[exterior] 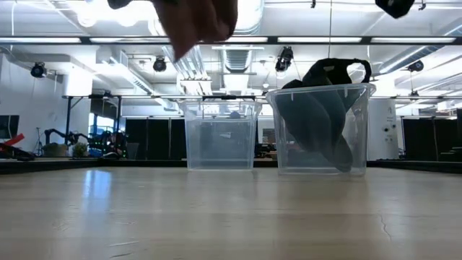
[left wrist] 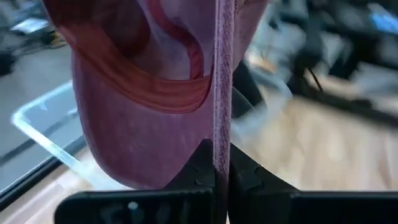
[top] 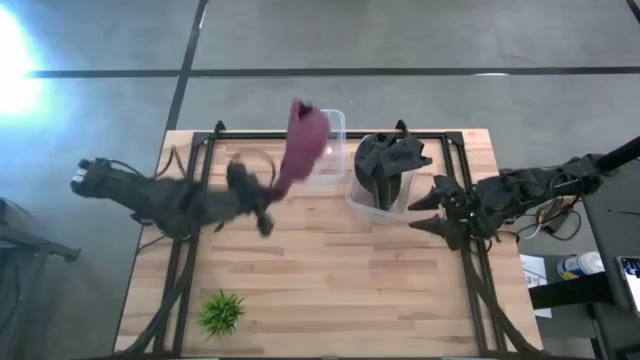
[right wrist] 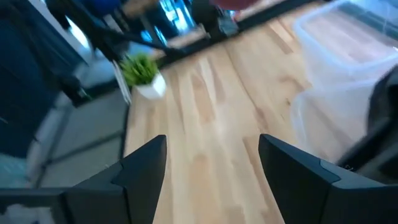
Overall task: Pick & Place hat
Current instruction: Put the red cap into the left transparent bin
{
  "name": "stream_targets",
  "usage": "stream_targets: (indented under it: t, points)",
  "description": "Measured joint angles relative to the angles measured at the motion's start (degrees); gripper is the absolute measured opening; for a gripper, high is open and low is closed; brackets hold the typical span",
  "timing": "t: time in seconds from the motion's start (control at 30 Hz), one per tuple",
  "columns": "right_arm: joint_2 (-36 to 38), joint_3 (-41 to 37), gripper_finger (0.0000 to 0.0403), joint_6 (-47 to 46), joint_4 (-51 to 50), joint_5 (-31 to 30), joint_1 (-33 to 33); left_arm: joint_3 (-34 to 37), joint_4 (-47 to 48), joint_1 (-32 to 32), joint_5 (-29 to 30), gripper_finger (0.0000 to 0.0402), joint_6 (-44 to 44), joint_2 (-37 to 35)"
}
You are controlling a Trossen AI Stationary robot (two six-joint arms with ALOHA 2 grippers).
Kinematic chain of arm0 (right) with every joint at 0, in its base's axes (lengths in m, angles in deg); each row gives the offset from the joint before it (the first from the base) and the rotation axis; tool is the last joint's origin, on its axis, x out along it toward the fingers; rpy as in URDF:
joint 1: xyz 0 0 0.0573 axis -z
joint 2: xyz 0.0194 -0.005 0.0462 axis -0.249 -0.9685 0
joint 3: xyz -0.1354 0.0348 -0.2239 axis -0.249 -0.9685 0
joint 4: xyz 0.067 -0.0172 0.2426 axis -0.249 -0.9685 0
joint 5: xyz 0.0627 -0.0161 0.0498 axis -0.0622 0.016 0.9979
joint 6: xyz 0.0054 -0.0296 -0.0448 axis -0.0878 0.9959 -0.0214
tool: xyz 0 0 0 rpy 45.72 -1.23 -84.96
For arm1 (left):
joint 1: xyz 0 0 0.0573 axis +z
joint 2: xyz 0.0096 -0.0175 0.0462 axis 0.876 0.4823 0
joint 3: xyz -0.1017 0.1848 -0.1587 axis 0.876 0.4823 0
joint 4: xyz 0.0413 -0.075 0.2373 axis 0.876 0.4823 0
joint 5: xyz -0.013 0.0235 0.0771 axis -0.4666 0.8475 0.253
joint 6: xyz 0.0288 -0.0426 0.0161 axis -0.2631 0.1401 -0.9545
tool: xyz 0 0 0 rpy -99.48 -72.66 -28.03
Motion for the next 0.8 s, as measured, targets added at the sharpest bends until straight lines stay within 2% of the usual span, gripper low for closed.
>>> stream_targets:
  t: [0.13,0.2,0.37,0.57,0.67,0.8]
  points:
    - [6.03,-8.43,0.0247,0.22,9.99,-0.5,0.07,0.72,-14.98,11.84,-8.56,0.0006,-2.7,1.12]
    - [8.38,-11.81,0.0245,-0.7,11.69,-0.39,0.03,0.71,-20.84,16.6,-9.7,0.0006,-3.49,3.18]
    - [12.88,-18.51,0.0247,-4.14,14.67,0.42,0.04,0.77,-25.24,25.95,-15.41,0.0006,-2.75,10.64]
    - [18.34,-23.5,0.0251,-2.37,18.09,1.1,0.07,0.84,-25.96,28.77,-16.58,0.0006,-0.6,20.19]
    - [21.97,-25.8,0.0248,0.37,21.84,1.29,0.04,0.85,-26.48,29.02,-16.56,0.0006,1.86,23.5]
    - [26.75,-28.54,0.0244,2.55,22.13,1.06,0.07,0.83,-26.56,29.14,-16.23,0.0006,3.48,27.4]
